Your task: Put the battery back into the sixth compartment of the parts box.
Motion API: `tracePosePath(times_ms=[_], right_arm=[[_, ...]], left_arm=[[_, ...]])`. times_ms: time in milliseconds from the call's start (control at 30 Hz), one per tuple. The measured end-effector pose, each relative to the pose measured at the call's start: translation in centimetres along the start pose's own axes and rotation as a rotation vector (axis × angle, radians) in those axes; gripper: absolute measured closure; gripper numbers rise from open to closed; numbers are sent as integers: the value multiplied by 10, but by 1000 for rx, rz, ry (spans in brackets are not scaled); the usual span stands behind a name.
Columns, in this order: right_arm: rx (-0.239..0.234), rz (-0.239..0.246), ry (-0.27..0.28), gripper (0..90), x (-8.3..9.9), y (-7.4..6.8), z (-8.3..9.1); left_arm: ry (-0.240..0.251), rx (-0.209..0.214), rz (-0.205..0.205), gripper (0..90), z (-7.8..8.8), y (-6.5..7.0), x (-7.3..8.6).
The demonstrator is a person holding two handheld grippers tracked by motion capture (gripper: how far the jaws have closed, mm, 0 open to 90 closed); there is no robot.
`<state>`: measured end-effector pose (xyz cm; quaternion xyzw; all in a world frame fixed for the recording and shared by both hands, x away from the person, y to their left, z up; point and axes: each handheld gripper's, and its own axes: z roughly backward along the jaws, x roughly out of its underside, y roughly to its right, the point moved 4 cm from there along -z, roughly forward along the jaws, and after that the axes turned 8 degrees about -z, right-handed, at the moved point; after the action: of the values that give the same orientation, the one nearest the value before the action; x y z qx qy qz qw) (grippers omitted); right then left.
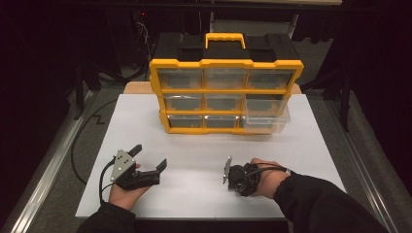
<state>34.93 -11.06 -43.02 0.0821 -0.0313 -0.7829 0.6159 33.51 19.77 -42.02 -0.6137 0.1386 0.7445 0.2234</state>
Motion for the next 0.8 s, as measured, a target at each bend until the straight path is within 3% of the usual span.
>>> tracePosePath(times_ms=[400,633,800], right_arm=[[-60,3,-13,746,1,3,-5],[-91,-11,-24,758,0,6,-6],[-124,-47,-36,786,-1,9,-6]], left_arm=[[-3,9,-7,3,0,2,0],[-7,6,-11,3,0,2,1],[-12,9,-14,3,-1,2,1]])
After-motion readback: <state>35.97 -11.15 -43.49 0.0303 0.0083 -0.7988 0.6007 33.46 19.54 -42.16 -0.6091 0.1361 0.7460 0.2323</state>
